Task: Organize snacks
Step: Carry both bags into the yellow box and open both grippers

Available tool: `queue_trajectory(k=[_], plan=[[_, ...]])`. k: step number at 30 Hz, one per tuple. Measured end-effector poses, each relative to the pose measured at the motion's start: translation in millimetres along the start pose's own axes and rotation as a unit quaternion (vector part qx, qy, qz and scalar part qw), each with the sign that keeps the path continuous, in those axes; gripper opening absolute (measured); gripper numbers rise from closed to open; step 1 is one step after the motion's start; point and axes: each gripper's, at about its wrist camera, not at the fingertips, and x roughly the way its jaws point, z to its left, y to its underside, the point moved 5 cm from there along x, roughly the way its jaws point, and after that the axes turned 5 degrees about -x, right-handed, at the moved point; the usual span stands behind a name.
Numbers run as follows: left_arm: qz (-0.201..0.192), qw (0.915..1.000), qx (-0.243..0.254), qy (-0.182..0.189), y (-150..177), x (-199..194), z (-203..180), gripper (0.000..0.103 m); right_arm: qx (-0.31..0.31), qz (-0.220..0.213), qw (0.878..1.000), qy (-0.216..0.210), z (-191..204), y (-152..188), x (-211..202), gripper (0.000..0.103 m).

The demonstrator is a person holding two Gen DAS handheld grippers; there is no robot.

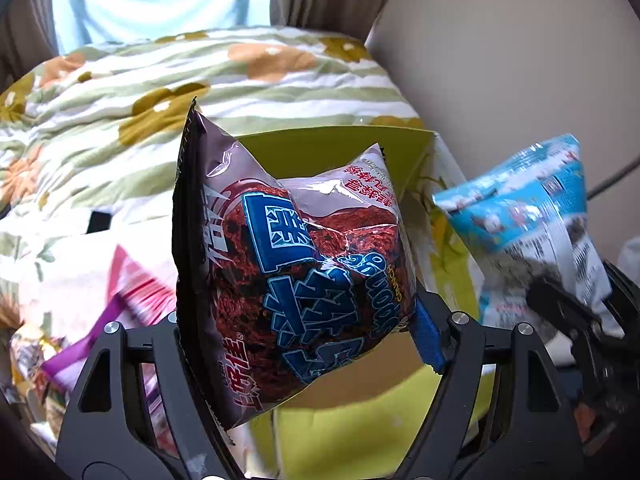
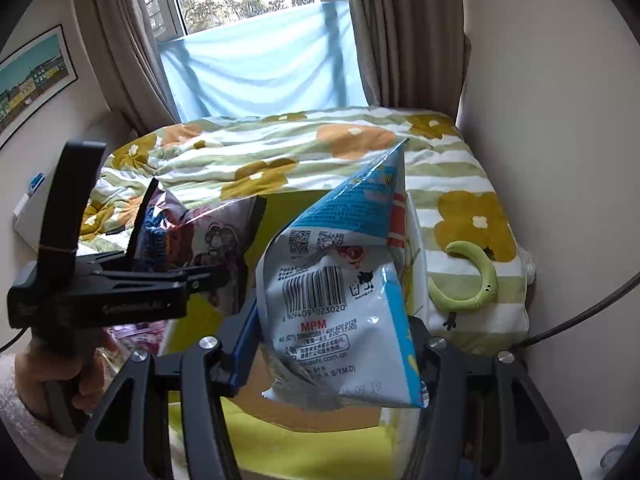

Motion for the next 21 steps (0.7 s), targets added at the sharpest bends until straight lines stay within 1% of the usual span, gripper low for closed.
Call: queue_trajectory(k=[1,3,4,5,6,9,12,17,21], plan=[[0.006,1.0000,-0.002,-0.003,-6.6,13.1,-1.7,0.075,0.002,0.005,1.000,-0.001,-3.7,0.1,4.5,0.053],[0.014,0.9998,-0.007,-0.011,-17.4,34.6,-1.9,0.081,0.010,0.016,1.000,-0.006,-13.3,0.7,13.5,0.053],[0.016,0.9997,-0.006,-0.018,-22.2,44.2,-0.8,0.090,0.013,0.020,1.000,-0.008,-15.7,1.9,17.0,0.053],[0.016,0.9994,-0.004,-0.030,-26.5,52.9,2.2,0.101,0.016,0.024,1.000,-0.010,-18.5,2.5,21.0,0.053],[0.014,0.9992,-0.001,-0.038,-30.2,57.9,2.1,0.103,0.017,0.027,0.999,-0.009,-20.3,2.9,24.2,0.053],[0.020,0.9988,0.005,-0.044,-32.6,66.1,11.0,0.103,0.019,0.031,0.999,0.001,-21.8,5.8,30.0,0.053],[0.026,0.9985,0.009,-0.048,-24.9,61.0,19.2,0.102,0.027,0.035,0.999,0.003,-22.9,8.7,34.5,0.053],[0.014,0.9980,0.009,-0.061,-8.2,32.6,30.4,0.102,0.014,0.035,0.999,0.011,-18.3,6.5,43.9,0.053],[0.003,0.9985,-0.006,-0.054,3.0,9.6,37.4,0.102,0.035,0.026,0.999,-0.007,-19.1,-3.4,53.7,0.054]])
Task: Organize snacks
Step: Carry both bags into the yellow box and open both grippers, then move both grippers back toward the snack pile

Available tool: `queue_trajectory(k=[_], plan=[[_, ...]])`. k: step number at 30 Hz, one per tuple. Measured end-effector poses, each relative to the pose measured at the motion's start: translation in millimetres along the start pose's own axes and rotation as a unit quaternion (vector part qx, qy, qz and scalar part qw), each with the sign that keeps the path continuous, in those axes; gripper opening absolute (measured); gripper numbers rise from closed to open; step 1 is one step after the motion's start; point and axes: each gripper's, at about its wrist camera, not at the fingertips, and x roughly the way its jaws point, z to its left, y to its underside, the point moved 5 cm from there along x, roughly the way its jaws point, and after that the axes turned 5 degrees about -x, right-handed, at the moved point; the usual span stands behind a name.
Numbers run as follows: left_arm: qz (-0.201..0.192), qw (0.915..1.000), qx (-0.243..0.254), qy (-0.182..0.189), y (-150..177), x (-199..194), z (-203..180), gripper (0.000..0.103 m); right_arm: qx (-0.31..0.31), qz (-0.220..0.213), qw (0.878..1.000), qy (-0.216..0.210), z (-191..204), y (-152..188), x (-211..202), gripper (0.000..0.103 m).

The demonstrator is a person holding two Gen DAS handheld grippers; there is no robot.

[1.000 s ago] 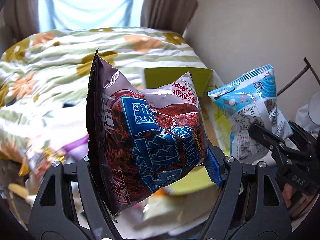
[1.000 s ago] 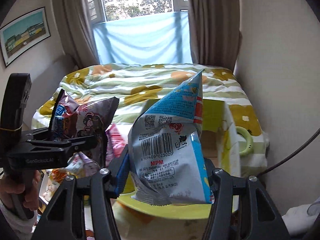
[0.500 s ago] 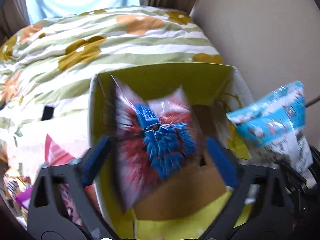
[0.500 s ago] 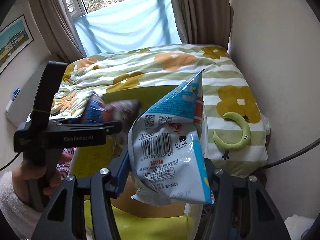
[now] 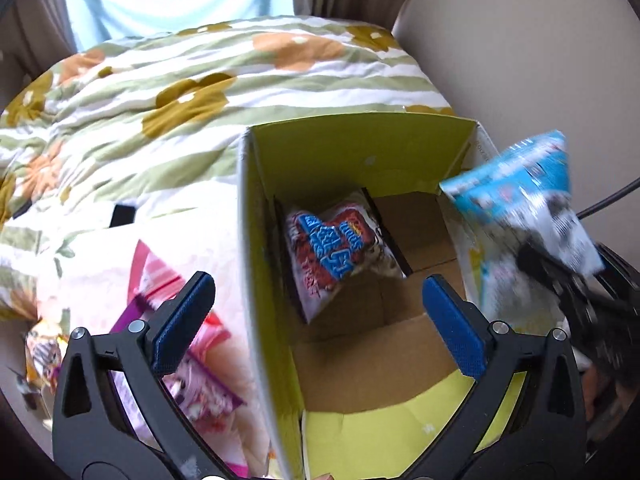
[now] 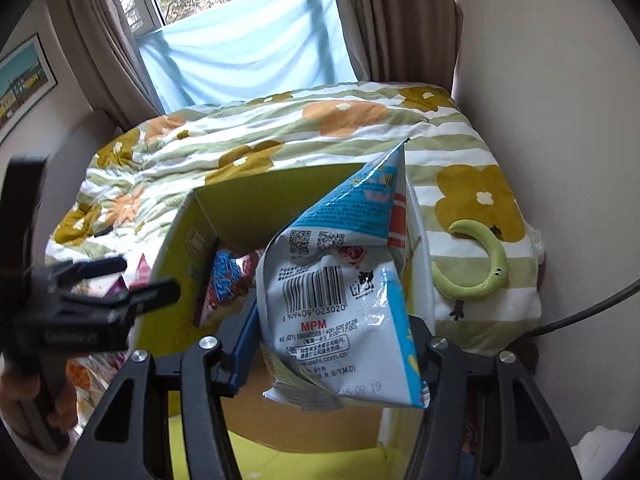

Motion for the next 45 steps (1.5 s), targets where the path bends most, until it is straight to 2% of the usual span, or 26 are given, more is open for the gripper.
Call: queue_trajectory(k=[7,10,12,13,16,22,31,38,45], plan=[[-0.006,0.9999,-0.007,-0.011,6.7,-11.1,9.9,0.102,0.006,0.013,1.000,-0.016,-1.8,-22.3,38.0,0.055],[-0.008,0.9998,-0.009,-0.016,9.2,-13.0,12.5,0.102,0.003,0.015,1.000,-0.024,-2.9,-28.3,51.7,0.062],[-0.008,0.9997,-0.008,-0.023,11.2,-13.0,13.0,0.102,0.006,0.008,1.000,-0.011,-7.2,-30.2,54.6,0.099],[-0.008,0.9996,-0.007,-0.025,13.0,-13.2,13.3,0.102,0.007,0.004,1.000,-0.010,-8.7,-30.5,53.7,0.103],[-0.009,0.9995,-0.008,-0.029,17.2,-14.1,12.6,0.102,0.007,-0.018,1.000,-0.002,-12.8,-26.5,40.8,0.103],[-0.021,0.9991,-0.010,-0.035,20.9,-23.8,5.4,0.102,-0.015,-0.021,1.000,0.000,-11.9,-15.9,15.8,0.103],[-0.066,0.9969,-0.017,-0.041,24.7,-76.2,-3.1,0.102,-0.053,-0.049,0.997,-0.013,5.6,-21.4,-39.6,0.103],[-0.106,0.9929,-0.016,-0.050,53.4,-140.3,17.8,0.102,-0.063,-0.083,0.994,-0.045,40.4,-7.7,-82.8,0.103],[-0.135,0.9902,-0.004,-0.037,90.3,-191.9,59.1,0.102,-0.080,-0.115,0.990,-0.026,89.7,28.1,-125.2,0.103]])
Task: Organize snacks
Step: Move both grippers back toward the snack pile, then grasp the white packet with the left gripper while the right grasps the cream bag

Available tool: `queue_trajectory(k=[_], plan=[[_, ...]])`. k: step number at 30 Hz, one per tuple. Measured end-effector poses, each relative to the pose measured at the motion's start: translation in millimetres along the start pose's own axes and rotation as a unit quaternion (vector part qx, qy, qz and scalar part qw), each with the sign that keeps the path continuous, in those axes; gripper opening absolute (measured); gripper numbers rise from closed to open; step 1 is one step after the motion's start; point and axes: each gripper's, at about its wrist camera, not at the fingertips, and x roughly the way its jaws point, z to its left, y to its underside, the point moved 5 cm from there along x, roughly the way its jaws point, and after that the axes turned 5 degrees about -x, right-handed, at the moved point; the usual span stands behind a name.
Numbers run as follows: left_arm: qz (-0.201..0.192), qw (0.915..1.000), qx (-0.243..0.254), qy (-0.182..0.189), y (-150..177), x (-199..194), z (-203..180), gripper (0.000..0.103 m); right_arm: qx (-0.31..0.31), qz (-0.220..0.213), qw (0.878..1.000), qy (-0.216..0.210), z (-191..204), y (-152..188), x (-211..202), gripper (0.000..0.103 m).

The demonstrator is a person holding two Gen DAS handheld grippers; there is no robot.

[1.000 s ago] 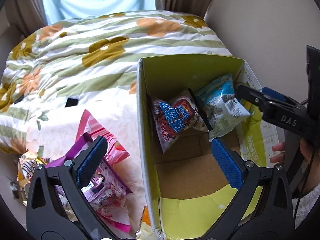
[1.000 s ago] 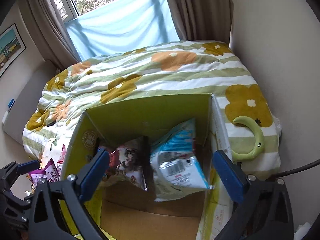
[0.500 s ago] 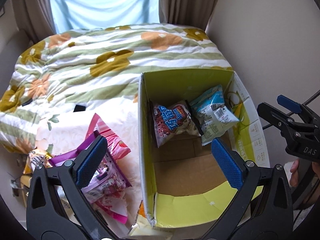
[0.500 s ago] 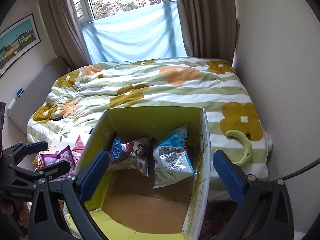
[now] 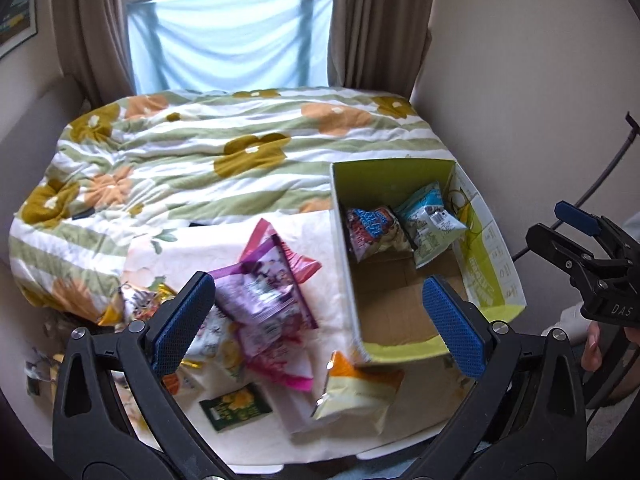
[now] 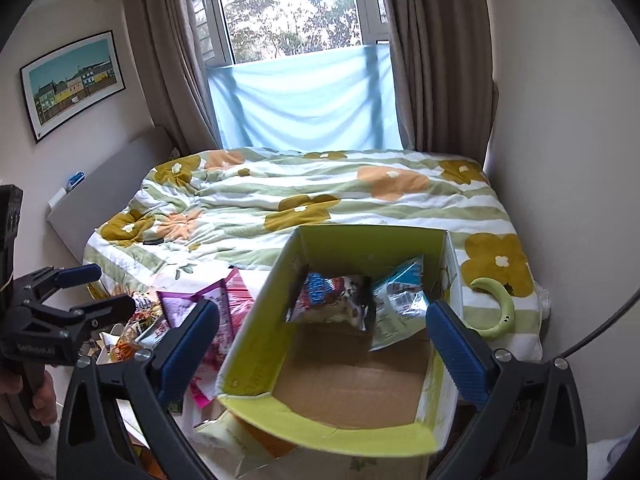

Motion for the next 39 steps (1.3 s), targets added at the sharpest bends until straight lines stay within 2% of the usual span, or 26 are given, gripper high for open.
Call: queue_trajectory(k=[5,14,21,27,32,39], plan=[[-0.011,0.9999,0.006,0.009,27.0,-33.0,40.6,0.102,0.008,-0.006,1.000,0.011,46.1,25.6,-22.1,0.103],[0.033,0.9982,0.019,0.046,91.4,-49.9,102.4,0.102,0.030,-0.005,0.999,0.022,111.1,72.3,-37.4,0.103],[0.085,0.9935,0.034,0.069,132.1,-21.7,113.8,0.102,0.039,0.014,0.999,0.019,135.5,116.6,-23.9,0.103],[0.117,0.9900,0.027,0.075,155.4,13.7,101.5,0.102,0.006,0.040,0.999,0.010,135.8,146.0,4.9,0.103],[0.144,0.9878,-0.001,0.058,170.7,56.1,90.5,0.102,-0.040,0.074,0.996,-0.029,127.9,172.3,46.6,0.103],[0.180,0.9824,-0.042,0.026,186.3,111.1,86.0,0.102,-0.111,0.118,0.984,-0.069,117.6,197.7,102.0,0.103]])
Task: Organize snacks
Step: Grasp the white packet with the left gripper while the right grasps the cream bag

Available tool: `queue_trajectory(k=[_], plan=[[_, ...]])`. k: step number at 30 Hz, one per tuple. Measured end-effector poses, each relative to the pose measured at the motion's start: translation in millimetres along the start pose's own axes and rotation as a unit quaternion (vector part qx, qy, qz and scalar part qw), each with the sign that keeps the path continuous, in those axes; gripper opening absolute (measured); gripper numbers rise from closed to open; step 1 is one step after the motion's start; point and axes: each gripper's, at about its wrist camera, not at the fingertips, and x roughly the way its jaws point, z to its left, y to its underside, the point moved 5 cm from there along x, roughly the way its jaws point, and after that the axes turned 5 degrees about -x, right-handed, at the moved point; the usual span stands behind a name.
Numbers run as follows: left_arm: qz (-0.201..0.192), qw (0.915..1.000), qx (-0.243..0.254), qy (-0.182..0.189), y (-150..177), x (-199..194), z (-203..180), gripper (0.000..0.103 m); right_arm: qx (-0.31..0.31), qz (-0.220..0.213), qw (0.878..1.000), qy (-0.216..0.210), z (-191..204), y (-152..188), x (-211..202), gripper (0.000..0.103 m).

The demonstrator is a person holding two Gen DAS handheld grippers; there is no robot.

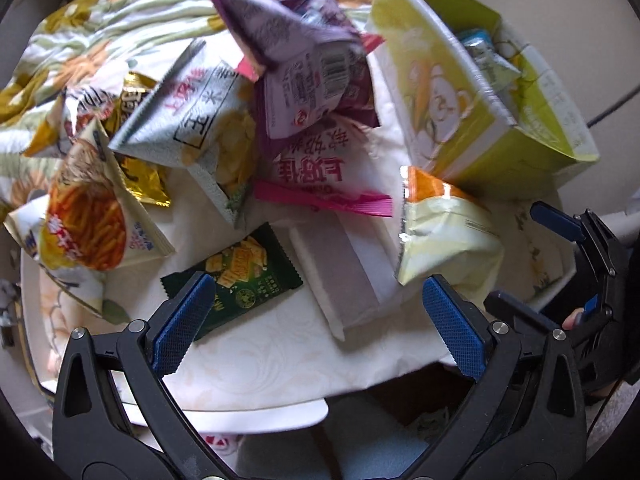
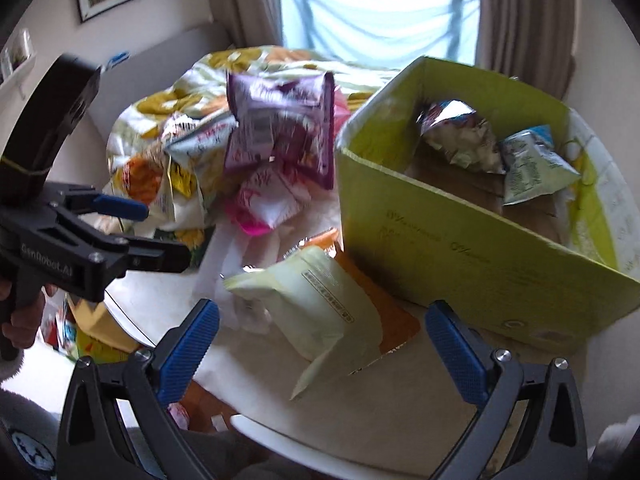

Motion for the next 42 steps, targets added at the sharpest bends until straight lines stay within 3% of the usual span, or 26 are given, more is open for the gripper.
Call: queue_trajectory(k=[10,16,20,27,35,42], plan=[[0.011,0.9983,-0.053,-0.021,-16.0,37.5,-8.0,0.099,-0.068,0.021,0.997,-0.034,-5.2,7.6,35.6,0.100],[0.028,0.9962,-0.071,-0.042,-17.9,58.0,-12.9,0.088,-0.110,0.025,0.993,-0.042,0.0,12.0,42.6,0.090],[0.027,0.9953,-0.077,-0.051,-16.4,62.6,-12.4,0.088,-0.118,0.028,0.991,-0.049,-0.7,13.6,38.3,0.080],[0.038,0.9960,-0.051,-0.063,-6.7,70.4,-26.7,0.082,-0.139,0.043,0.987,-0.061,-0.2,28.3,23.6,0.072],[0.050,0.9961,-0.026,-0.068,4.7,77.7,-46.5,0.062,-0.158,0.052,0.983,-0.075,5.8,36.6,16.2,0.072],[0.057,0.9965,0.001,-0.062,28.9,71.0,-43.5,0.061,-0.190,0.047,0.977,-0.086,13.9,26.6,21.2,0.072]])
